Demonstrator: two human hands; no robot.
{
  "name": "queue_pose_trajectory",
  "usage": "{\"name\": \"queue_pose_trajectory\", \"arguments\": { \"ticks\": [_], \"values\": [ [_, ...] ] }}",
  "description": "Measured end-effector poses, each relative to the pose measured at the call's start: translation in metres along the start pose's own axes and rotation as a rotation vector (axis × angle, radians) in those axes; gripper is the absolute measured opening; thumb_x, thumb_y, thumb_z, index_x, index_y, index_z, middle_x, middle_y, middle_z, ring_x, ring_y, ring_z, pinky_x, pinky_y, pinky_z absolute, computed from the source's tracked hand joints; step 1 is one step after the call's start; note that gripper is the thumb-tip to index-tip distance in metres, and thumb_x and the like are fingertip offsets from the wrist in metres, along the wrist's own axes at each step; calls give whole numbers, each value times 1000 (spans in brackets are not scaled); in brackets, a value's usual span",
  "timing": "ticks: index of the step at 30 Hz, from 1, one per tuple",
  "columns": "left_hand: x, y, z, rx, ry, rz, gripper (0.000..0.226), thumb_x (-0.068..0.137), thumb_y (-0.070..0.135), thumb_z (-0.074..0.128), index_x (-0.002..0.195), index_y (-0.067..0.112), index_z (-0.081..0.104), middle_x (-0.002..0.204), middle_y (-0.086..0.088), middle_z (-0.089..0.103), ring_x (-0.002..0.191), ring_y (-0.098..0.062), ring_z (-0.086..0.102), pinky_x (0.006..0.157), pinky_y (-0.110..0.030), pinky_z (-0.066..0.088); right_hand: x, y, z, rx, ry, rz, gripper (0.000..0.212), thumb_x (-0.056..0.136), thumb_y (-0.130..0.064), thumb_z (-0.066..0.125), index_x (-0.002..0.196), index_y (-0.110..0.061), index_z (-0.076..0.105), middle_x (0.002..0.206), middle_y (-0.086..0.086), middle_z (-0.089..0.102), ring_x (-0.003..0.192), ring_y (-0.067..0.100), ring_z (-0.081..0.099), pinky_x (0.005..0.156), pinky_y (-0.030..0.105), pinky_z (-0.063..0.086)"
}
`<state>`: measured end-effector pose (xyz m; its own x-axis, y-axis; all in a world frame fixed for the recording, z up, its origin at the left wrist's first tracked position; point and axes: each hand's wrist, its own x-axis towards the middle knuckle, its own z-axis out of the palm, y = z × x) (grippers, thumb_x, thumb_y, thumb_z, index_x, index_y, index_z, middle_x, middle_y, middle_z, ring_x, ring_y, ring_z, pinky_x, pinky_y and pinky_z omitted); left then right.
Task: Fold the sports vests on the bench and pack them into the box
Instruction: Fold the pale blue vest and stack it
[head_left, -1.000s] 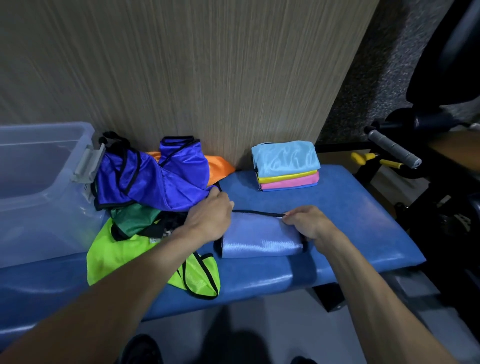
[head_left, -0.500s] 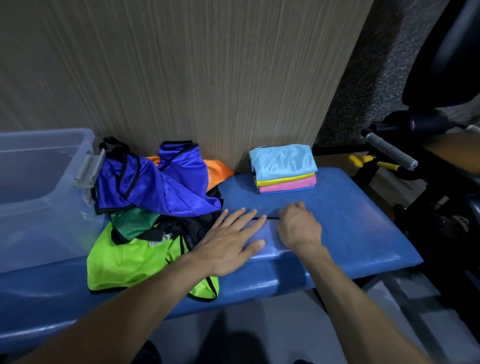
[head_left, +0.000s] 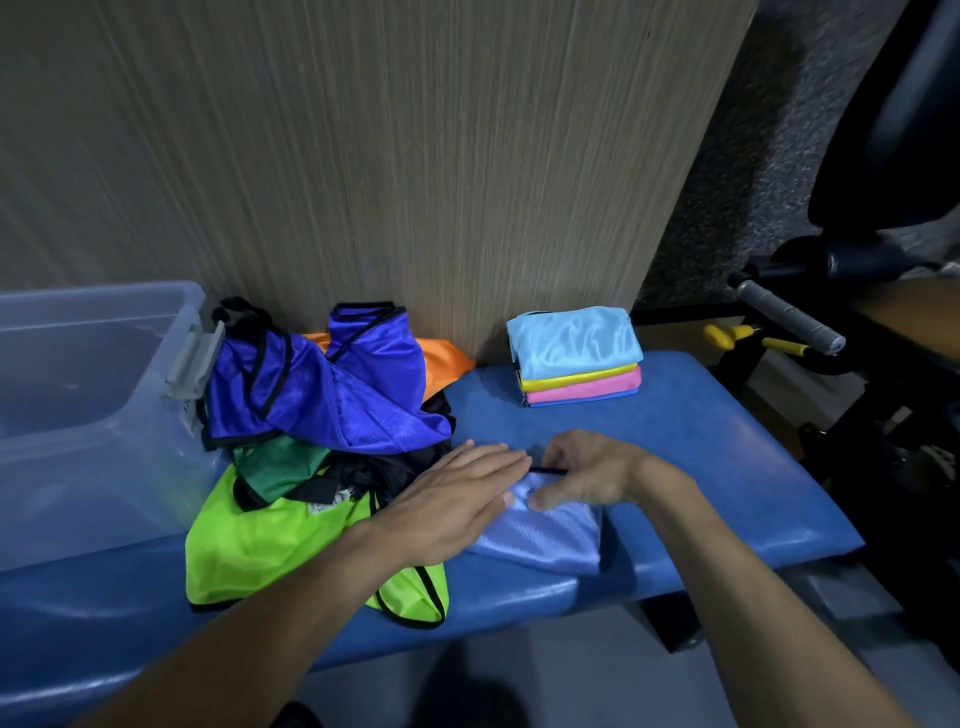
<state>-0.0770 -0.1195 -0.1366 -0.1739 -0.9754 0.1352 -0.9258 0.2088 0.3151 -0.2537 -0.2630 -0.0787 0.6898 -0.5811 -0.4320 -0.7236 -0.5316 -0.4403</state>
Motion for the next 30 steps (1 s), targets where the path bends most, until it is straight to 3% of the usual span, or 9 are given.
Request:
{"name": "queue_pose_trajectory", "arguments": {
  "ticks": [2, 5, 10, 15, 22, 30],
  "values": [
    [-2, -3, -1, -35, 26, -10, 53, 110, 42, 29, 159, 22, 31, 164, 10, 28, 151, -6, 17, 124, -27, 15, -1, -11, -3, -59, -100, 40, 39, 73, -47, 78, 78, -14, 59, 70, -1, 50, 65, 19, 47, 63, 33, 36],
    [-7, -1, -2, -63, 13, -27, 52, 111, 39, 32, 161, 23, 26, 166, 12, 20, 151, -2, 15, 123, -21, 15, -6, -20, -3, -22, -153, 78, 40, 75, -50, 75, 75, -15, 56, 70, 3, 49, 63, 22, 46, 62, 31, 37],
    [-10, 2, -3, -91, 8, -35, 53, 111, 38, 30, 162, 24, 21, 167, 15, 17, 151, 0, 15, 120, -13, 9, -13, -22, 5, 118, -47, 78, 50, 85, -57, 70, 70, -15, 47, 70, 3, 45, 65, 21, 43, 64, 31, 34],
    [-11, 2, -4, -163, 1, -70, 55, 110, 41, 29, 162, 26, 19, 167, 17, 17, 151, 3, 15, 123, -23, 16, -18, -23, 12, 228, 8, 52, 46, 85, -56, 68, 71, -16, 50, 67, -3, 43, 63, 18, 42, 62, 30, 32],
    [-13, 0, -2, -114, -12, -33, 56, 110, 45, 23, 163, 30, 13, 168, 18, 12, 152, 4, 12, 124, -26, 17, -29, -23, 15, 273, -11, 6, 36, 91, -51, 65, 74, -20, 56, 71, -6, 49, 65, 12, 47, 63, 26, 35],
    [-9, 9, -2, -37, -27, 39, 54, 112, 40, 27, 162, 26, 16, 168, 15, 13, 151, 4, 13, 123, -24, 16, -29, -21, 13, 291, -58, 96, 41, 75, -39, 77, 98, -6, 72, 81, 4, 62, 76, 20, 59, 65, 29, 46]
  ]
}}
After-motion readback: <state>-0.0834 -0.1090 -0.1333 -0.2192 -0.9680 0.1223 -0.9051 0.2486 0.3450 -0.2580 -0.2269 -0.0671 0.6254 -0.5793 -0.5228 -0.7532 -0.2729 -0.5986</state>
